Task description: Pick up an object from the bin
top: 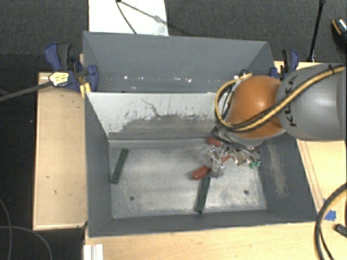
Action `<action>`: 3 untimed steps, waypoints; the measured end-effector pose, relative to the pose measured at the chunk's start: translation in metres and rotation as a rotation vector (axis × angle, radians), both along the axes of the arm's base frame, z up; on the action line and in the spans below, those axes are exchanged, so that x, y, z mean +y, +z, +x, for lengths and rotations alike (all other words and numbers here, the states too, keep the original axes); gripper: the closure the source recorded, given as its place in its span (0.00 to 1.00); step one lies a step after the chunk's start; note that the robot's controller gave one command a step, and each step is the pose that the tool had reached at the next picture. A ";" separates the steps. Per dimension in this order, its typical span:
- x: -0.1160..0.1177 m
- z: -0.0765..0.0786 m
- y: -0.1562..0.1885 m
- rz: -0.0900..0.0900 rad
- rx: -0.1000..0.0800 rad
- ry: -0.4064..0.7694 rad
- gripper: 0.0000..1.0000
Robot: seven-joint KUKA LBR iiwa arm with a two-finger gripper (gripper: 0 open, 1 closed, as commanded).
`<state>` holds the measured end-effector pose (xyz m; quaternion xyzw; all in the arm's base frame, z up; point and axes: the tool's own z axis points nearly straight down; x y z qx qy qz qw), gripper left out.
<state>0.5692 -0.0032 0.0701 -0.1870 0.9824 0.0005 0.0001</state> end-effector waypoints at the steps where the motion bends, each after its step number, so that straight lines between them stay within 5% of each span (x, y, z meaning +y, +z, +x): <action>1: 0.000 0.002 0.058 0.000 -0.009 -0.008 1.00; 3: 0.000 0.005 0.087 0.000 -0.007 -0.022 1.00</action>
Offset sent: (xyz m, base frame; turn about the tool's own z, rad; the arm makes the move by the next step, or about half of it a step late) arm 0.0000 0.0001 0.0543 0.0000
